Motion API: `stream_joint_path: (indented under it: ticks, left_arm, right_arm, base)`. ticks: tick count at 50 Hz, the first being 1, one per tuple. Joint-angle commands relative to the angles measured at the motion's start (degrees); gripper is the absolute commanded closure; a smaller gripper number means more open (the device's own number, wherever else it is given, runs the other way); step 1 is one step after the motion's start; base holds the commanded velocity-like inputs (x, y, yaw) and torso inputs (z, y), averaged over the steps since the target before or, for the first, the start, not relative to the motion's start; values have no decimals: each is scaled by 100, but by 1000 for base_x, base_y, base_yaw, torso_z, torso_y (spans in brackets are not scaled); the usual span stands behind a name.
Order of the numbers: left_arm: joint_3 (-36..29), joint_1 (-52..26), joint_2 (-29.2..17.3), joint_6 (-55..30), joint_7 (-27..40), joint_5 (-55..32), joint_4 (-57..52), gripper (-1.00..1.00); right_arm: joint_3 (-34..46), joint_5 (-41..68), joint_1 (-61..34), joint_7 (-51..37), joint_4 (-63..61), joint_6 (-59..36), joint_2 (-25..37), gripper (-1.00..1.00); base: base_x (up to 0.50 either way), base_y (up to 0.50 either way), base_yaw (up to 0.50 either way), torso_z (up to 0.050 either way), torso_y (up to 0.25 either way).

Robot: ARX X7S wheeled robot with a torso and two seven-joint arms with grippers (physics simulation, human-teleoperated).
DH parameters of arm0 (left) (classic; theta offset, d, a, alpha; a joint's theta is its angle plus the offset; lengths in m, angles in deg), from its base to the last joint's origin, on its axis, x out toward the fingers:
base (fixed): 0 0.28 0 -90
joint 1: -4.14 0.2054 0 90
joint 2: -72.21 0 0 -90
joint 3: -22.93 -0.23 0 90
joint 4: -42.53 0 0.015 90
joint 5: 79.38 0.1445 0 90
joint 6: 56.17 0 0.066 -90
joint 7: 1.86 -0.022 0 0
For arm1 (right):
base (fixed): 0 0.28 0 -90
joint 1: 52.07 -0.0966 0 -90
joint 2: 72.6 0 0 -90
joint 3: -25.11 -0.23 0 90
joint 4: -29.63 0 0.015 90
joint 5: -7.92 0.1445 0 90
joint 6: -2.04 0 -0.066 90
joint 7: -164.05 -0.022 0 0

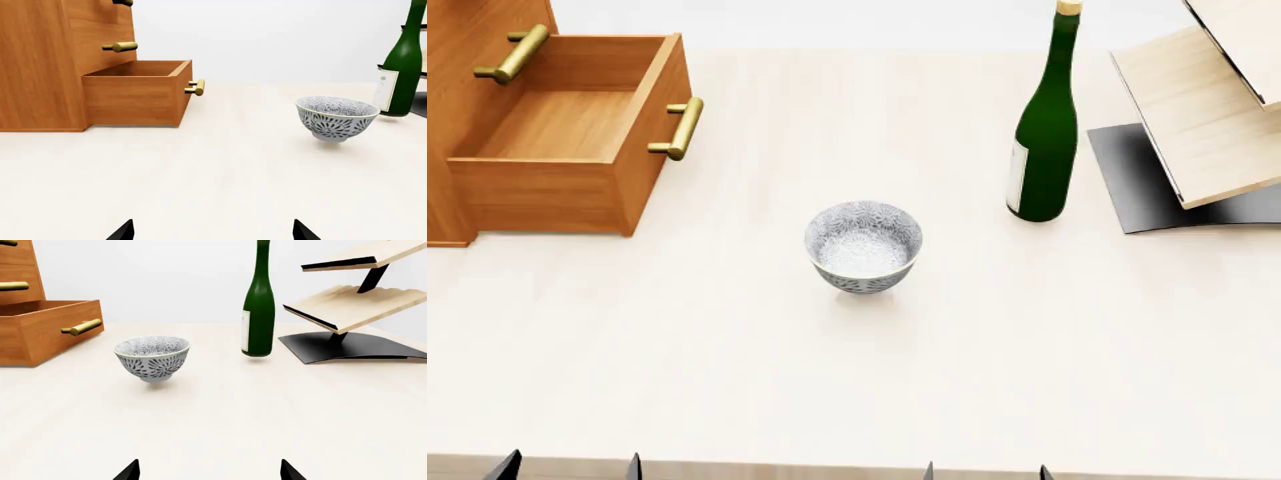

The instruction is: Close the bottom drawer of the cabinet.

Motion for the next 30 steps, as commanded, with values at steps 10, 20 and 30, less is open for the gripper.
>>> stream_joint_path:
  ticks: [10, 20, 30]
  left_arm:
    - [-152, 140, -433, -72, 421, -367, -1005, -100]
    - [-199, -3, -641, -871, 559, -269, -1905, -100]
    - [-268, -177, -897, -1622, 619, -36, -2813, -100]
  right_arm:
    - [303, -56, 22, -489, -876, -731, 316, -100]
    - [339, -177, -69, -621, -2076, -1764, 519, -100]
    - [449, -244, -434, -604, -3481, -3128, 687, -100]
  base:
    - [0, 0, 0, 0, 0]
    - [0, 0, 0, 0, 0]
    - [0, 0, 0, 0, 0]
